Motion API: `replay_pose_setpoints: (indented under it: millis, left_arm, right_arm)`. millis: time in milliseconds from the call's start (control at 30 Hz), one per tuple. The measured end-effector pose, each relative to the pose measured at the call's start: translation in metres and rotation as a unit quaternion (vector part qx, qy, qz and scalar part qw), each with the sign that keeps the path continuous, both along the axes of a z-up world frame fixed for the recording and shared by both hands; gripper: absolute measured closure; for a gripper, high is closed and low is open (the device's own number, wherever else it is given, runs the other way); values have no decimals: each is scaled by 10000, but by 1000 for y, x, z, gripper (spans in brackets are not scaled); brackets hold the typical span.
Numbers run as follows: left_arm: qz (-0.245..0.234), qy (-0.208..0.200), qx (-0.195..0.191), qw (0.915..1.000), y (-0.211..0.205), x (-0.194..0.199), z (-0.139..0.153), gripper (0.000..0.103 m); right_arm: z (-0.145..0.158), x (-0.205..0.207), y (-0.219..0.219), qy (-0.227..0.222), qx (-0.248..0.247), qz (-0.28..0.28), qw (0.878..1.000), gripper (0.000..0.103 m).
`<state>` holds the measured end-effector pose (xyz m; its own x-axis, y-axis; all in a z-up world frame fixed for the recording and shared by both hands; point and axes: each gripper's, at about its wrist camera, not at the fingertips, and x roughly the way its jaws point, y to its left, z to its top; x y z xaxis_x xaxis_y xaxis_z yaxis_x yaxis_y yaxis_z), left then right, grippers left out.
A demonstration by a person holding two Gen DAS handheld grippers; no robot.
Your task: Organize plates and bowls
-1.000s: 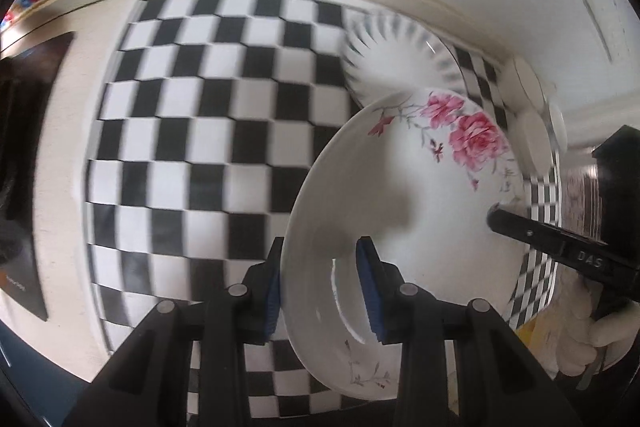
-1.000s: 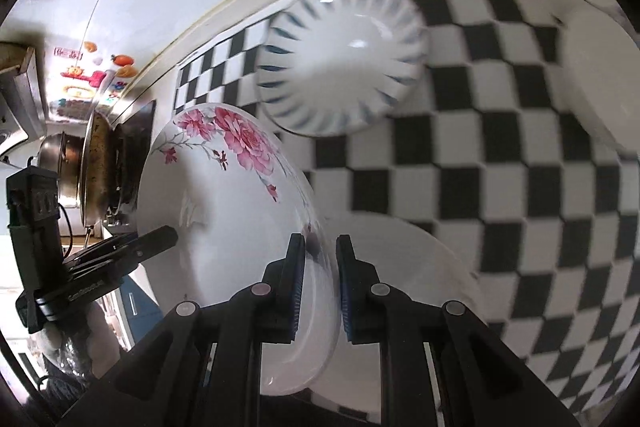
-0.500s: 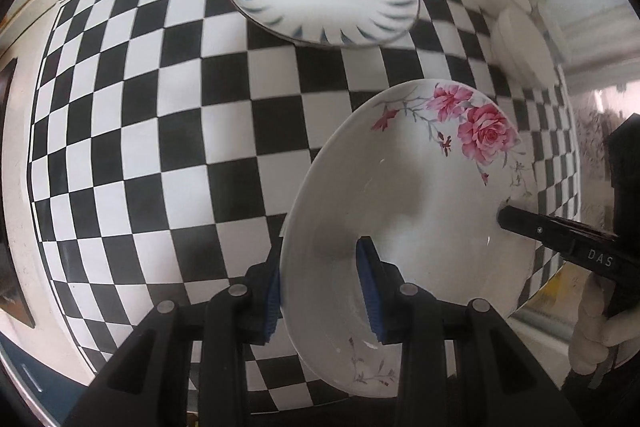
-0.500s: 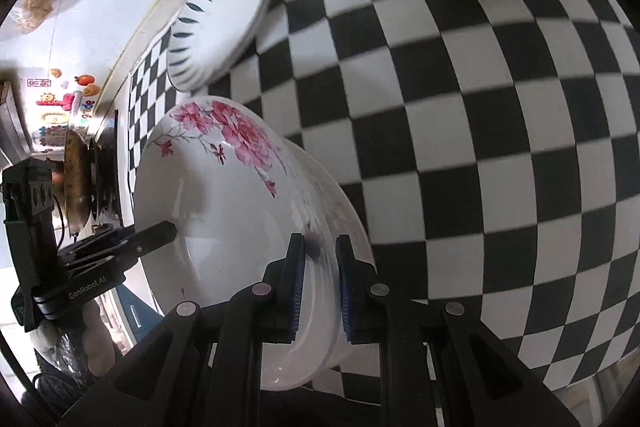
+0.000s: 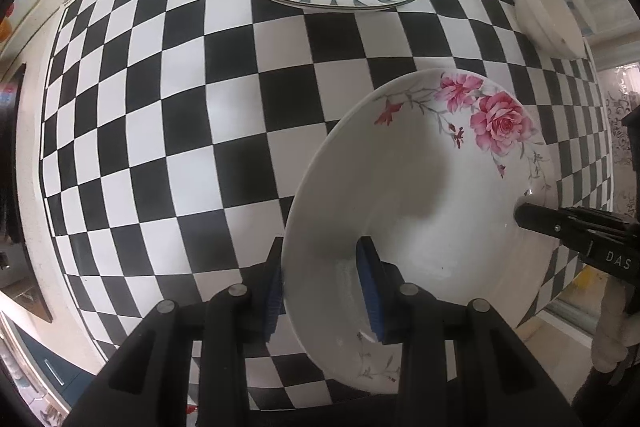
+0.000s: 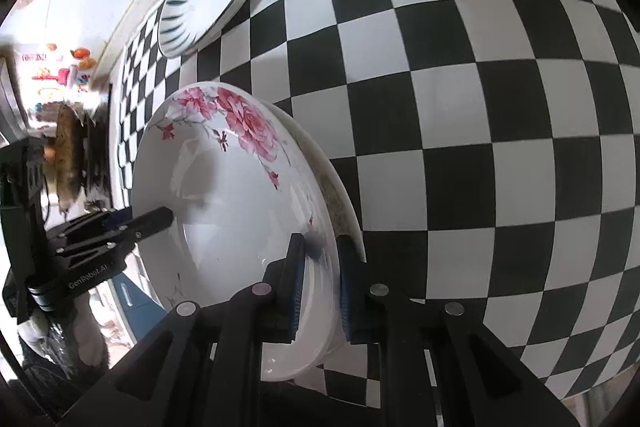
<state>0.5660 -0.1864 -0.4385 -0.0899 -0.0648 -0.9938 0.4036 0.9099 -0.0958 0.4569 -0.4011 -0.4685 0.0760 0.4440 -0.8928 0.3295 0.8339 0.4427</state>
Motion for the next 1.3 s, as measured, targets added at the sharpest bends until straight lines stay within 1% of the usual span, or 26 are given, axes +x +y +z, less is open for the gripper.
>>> replay_pose_setpoints:
  millis: [67,167,267,433,600,800,867,933,1033,1167,1300]
  left_arm:
    - [11,25,75,10000,3,3,-2,73]
    - [4,-10,75,10000,5,1,1,73]
    - [-6,-6,115,9999,6,-1,1,72]
    - [-21,-10,204,9998,-3,-6,-4,73]
    - [-52,-22,257,9997,-7,-10,-7,73]
    - [-61,-34,305,9995,-13,-18,-9,72]
    - [-61,-26,320,9995,-15,-20,-10,72]
    - [-53,-21,321,9995,-17,-20,-9,72]
    - [-13,20,294,9996,-16,-22,-11,72]
    - [18,46,254,9997,-11,-24,-11,71]
    - [37,7,249,9997,-8,-27,-11,70]
  right_arm:
    - [2,5,8,44,-189,174,9997,87]
    - [7,11,16,79,-458,379,9982,86]
    - [7,17,15,195,-411,427,9981,86]
    - [7,22,18,341,-520,507,9968,86]
    - [7,25,21,608,-568,557,9950,86]
    - [1,25,28,838,-489,677,9930,86]
    - [-1,25,27,952,-405,633,9926,85]
    - [-4,25,24,1035,-225,539,9929,80]
    - [-8,23,18,1149,29,414,9925,80]
    - [-6,21,15,1189,88,421,9920,80]
    - [-3,22,12,1221,128,395,9916,74]
